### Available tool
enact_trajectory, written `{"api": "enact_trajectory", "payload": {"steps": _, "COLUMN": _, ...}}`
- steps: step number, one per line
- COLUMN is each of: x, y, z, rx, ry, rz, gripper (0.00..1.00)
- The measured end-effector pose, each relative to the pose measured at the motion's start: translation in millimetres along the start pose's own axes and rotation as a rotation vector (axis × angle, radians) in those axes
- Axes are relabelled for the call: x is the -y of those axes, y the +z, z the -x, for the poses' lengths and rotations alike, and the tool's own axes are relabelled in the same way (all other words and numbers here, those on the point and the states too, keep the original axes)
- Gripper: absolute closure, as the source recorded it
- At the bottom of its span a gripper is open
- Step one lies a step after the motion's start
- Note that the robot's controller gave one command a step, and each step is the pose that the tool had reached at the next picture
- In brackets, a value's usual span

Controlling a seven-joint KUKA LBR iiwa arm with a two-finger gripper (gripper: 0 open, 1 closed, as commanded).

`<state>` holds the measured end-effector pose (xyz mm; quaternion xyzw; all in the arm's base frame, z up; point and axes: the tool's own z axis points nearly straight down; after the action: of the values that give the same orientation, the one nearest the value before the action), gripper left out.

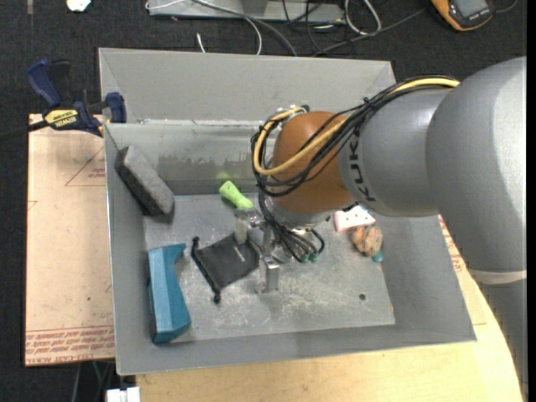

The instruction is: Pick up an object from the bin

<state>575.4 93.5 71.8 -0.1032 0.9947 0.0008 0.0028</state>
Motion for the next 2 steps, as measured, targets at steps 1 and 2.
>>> {"api": "enact_trajectory", "payload": {"steps": 1, "x": -4, "y": -4, "z": 9.0, "rx": -0.001, "ry": 0.099, "rz": 0.008, "gripper": 0.00}}
{"api": "enact_trajectory", "payload": {"steps": 2, "x": 3, "y": -19, "z": -1.3, "rx": -0.002, "ry": 0.106, "rz": 0.007, "gripper": 0.00}}
